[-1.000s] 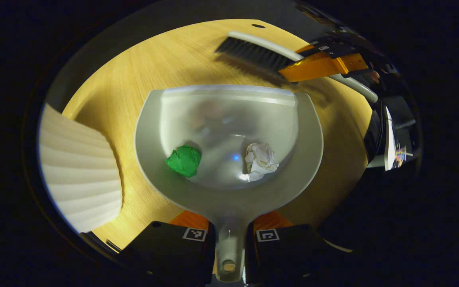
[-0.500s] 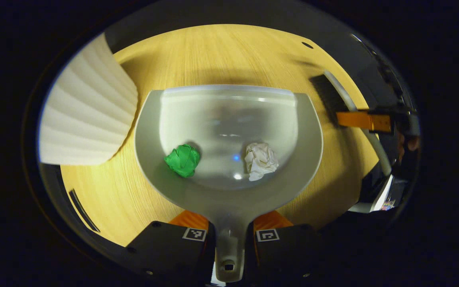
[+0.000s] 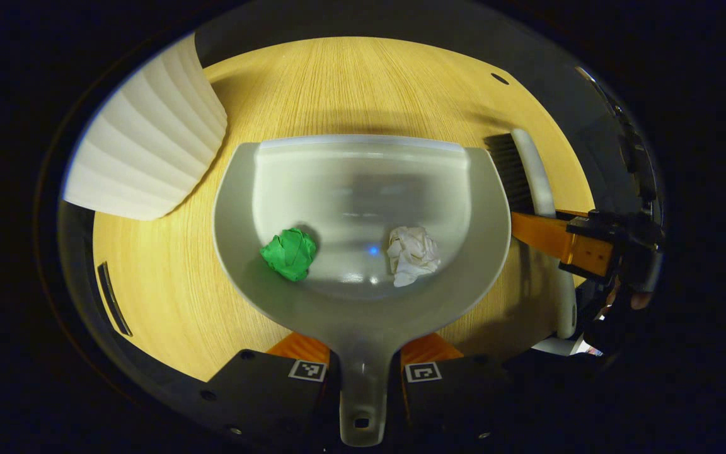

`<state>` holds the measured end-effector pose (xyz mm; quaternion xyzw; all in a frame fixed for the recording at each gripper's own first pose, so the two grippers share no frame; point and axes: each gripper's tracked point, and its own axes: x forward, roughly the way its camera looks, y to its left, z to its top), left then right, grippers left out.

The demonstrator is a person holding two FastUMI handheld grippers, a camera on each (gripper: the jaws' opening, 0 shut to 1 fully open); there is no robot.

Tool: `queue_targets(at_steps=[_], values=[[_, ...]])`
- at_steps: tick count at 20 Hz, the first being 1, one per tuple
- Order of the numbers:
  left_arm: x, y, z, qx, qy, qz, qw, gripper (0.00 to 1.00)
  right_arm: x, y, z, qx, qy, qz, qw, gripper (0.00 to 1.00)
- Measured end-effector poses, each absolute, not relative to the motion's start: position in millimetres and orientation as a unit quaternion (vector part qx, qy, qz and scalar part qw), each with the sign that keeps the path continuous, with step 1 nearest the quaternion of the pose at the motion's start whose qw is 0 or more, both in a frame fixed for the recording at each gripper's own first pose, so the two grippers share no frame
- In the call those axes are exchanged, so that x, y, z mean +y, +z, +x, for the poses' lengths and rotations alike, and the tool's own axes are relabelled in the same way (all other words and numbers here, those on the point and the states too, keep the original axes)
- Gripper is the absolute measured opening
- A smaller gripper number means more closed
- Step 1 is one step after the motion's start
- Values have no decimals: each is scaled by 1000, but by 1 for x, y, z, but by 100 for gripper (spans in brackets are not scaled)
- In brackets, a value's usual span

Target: Pick up the small broom and dustpan from the desktop, sweep the trash into the dustpan with the broom, and then empty the trash into the garbage bin.

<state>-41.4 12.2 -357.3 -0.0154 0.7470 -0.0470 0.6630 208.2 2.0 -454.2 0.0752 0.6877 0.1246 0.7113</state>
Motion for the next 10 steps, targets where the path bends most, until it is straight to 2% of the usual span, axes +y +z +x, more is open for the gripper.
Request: queue_targets(at_steps=[1, 3, 5, 10], values=[[11, -358, -46, 742, -47, -15, 669, 31, -2, -452, 210, 682, 124, 78, 716, 69], [12, -355, -48, 730, -56, -11, 681, 31, -13, -445, 218, 669, 121, 88, 728, 85], [17, -348, -48, 713, -69, 7, 698, 31, -19, -437, 226, 655, 117, 91, 741, 94], [20, -317, -26, 674, -107, 23, 731, 31, -31, -421, 241, 622, 106, 100, 770, 96]])
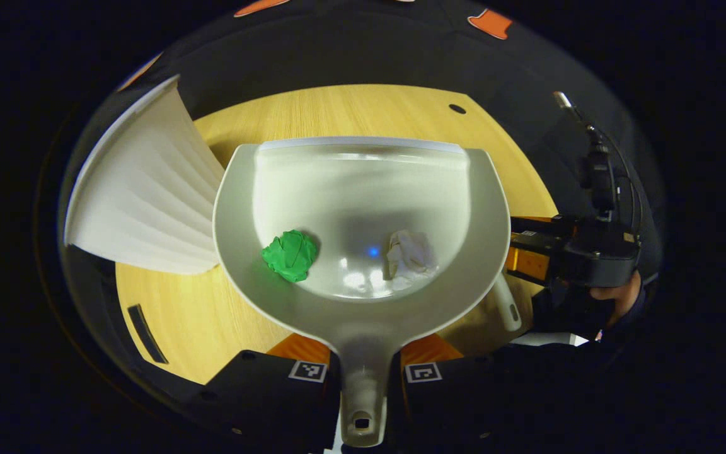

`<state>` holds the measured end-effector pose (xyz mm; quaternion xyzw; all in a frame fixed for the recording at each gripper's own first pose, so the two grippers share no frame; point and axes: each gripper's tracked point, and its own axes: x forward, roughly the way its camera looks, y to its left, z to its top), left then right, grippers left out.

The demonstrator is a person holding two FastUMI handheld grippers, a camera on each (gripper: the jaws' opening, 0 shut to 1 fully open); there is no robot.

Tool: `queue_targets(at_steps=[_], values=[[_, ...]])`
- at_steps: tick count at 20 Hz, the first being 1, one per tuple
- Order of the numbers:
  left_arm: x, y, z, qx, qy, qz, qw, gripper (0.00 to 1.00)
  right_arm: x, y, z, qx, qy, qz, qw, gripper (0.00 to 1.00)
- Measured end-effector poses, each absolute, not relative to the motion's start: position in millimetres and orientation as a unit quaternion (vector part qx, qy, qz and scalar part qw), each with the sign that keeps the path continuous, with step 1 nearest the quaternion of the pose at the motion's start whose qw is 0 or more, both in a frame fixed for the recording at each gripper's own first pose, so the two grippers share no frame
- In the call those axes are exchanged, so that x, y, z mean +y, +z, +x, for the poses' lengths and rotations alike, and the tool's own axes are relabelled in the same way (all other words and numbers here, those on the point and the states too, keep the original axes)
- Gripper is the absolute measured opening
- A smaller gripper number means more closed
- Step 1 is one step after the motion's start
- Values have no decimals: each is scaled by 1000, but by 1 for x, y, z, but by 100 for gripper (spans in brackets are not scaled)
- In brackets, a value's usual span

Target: Pick up the small broom and dustpan from the desktop, sweep the trash into the dustpan with the broom, and then empty the trash into the garbage bin.

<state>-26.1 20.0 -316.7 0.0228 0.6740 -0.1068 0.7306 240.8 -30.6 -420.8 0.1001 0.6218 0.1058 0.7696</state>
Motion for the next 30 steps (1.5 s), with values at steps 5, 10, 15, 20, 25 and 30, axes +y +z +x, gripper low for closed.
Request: queue_targets(at_steps=[5, 10, 15, 20, 25, 30], values=[[23, -248, 21, 611, -126, 25, 781, 31, -36, -415, 247, 609, 101, 101, 781, 95], [72, -170, 71, 557, -88, 2, 826, 30, -28, -419, 245, 614, 114, 89, 776, 95], [204, -162, 71, 589, 19, 54, 806, 31, -25, -421, 246, 619, 120, 81, 772, 96], [277, -172, 65, 644, 57, 156, 747, 31, -25, -423, 244, 627, 120, 78, 766, 95], [283, -154, 82, 671, 51, 287, 682, 30, -25, -424, 245, 628, 126, 70, 765, 96], [283, -142, 123, 635, 35, 494, 593, 30, -25, -426, 242, 633, 122, 75, 761, 96]])
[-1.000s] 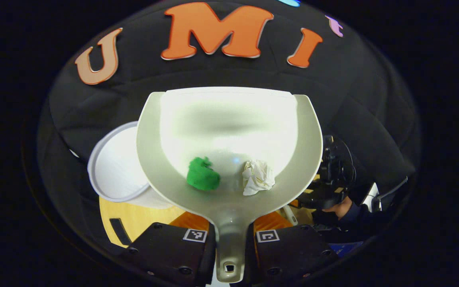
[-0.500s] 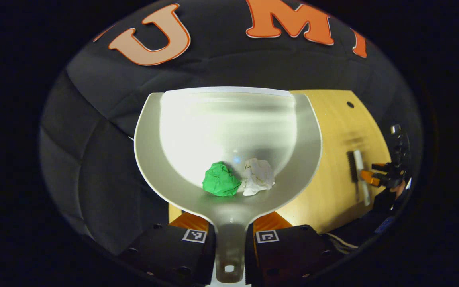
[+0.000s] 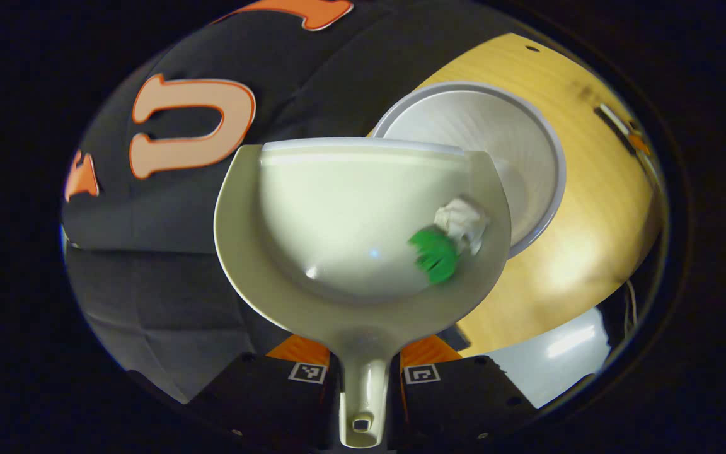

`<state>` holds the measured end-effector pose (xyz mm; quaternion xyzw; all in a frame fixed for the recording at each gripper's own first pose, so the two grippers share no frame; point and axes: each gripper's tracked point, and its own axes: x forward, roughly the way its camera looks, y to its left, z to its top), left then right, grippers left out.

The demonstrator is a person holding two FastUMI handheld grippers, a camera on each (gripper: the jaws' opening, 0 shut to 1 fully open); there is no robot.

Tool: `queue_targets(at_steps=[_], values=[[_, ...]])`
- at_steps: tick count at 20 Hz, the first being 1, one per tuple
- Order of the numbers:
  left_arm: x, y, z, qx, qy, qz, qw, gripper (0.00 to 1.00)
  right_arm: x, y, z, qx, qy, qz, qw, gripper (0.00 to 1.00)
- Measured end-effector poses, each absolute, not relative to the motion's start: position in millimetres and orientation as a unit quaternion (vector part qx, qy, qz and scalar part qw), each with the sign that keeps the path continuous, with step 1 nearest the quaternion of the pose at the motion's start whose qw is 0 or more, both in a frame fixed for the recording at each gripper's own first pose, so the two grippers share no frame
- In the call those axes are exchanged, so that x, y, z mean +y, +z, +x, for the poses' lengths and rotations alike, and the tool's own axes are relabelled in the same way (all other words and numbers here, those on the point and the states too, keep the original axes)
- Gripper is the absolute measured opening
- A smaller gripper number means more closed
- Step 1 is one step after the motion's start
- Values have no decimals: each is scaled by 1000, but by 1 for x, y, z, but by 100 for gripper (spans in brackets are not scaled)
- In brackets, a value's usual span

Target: Pick up the small broom and dustpan from the desktop, sweep the trash into the dustpan with the broom, and then empty the trash into the garbage bin.

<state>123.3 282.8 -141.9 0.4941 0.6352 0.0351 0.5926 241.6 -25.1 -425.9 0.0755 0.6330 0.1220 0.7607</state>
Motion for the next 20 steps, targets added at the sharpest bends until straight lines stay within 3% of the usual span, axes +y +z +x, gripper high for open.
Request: queue_targets(at_steps=[4, 6, 8, 11, 13, 16, 20], values=[[271, -115, 166, 545, 37, 672, 500, 30, -26, -430, 240, 636, 119, 79, 759, 96], [260, -121, 181, 514, 31, 709, 482, 30, -27, -430, 240, 637, 117, 81, 757, 96], [259, -147, 177, 540, 32, 641, 545, 30, -28, -430, 240, 637, 116, 85, 757, 96], [224, -203, 147, 605, 38, 436, 665, 30, -28, -430, 240, 639, 116, 87, 756, 95], [189, -238, 143, 626, 32, 316, 712, 30, -28, -430, 241, 640, 118, 86, 754, 96], [135, -275, 159, 633, 16, 198, 748, 30, -25, -429, 241, 640, 124, 84, 754, 96], [57, -287, 182, 636, -28, 72, 768, 30, -26, -426, 242, 639, 125, 82, 755, 96]])
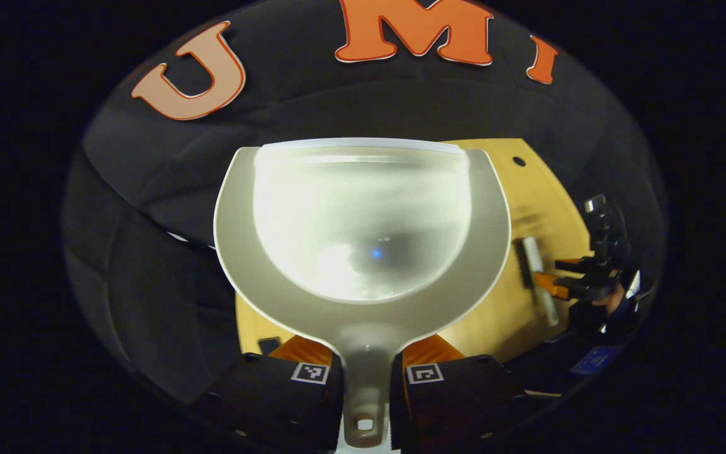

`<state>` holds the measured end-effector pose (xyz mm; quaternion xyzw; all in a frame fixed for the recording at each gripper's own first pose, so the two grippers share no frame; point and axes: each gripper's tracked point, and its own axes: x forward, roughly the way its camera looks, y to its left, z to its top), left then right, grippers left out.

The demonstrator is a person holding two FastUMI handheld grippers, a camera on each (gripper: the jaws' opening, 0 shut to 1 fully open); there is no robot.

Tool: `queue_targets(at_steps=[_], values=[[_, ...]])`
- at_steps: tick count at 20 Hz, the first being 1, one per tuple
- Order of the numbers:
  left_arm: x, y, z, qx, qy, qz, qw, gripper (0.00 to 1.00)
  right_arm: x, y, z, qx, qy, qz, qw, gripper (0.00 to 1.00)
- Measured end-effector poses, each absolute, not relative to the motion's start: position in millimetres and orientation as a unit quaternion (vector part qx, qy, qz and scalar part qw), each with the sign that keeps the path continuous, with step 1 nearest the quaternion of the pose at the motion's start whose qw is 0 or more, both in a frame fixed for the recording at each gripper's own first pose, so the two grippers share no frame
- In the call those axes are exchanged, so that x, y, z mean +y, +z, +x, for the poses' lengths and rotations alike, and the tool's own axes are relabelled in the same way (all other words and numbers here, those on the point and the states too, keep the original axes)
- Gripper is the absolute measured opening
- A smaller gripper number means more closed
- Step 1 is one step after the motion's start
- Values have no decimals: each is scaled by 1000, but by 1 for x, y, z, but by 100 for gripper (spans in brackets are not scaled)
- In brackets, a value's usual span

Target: Pick up the small broom and dustpan from the desktop, sweep the trash into the dustpan with the broom, and then empty the trash into the garbage bin.

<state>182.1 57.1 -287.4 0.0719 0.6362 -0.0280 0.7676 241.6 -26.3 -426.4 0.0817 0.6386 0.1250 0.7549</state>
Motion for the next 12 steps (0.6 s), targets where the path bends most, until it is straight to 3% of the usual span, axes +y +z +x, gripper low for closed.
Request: queue_targets(at_steps=[6, 12], values=[[-59, -303, 179, 621, -88, -26, 778, 30, -31, -426, 241, 636, 117, 84, 758, 96], [-99, -352, 161, 647, -113, -36, 753, 31, -33, -426, 240, 635, 115, 80, 760, 96]])
